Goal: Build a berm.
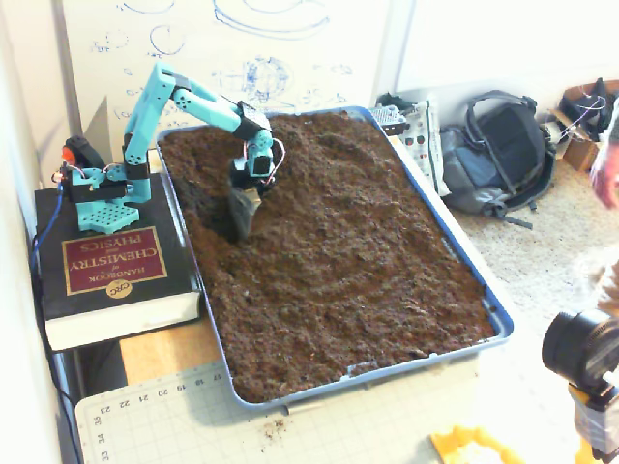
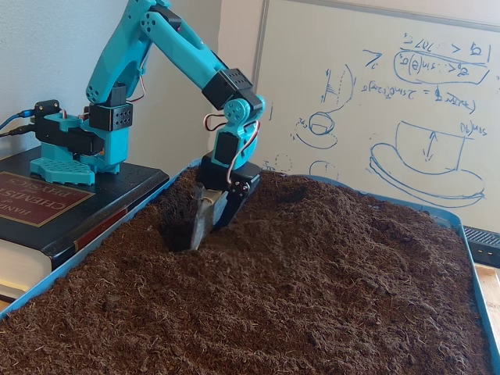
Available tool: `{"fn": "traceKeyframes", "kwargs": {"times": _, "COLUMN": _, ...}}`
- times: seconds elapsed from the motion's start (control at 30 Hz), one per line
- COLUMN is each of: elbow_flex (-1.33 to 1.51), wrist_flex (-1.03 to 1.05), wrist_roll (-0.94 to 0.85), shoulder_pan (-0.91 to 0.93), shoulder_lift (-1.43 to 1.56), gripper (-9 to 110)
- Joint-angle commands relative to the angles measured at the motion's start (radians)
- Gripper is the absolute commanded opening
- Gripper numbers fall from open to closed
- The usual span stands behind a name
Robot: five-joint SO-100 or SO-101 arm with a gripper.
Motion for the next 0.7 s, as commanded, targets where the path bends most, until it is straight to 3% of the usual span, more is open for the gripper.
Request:
{"fn": "traceKeyframes", "kwargs": {"times": 0.0, "elbow_flex": -0.199, "wrist_flex": -0.051, "wrist_roll": -0.008, "shoulder_pan": 0.014, "shoulder_lift": 0.057, "gripper": 0}}
{"fn": "traceKeyframes", "kwargs": {"times": 0.67, "elbow_flex": -0.222, "wrist_flex": -0.051, "wrist_roll": -0.009, "shoulder_pan": 0.011, "shoulder_lift": 0.334, "gripper": 0}}
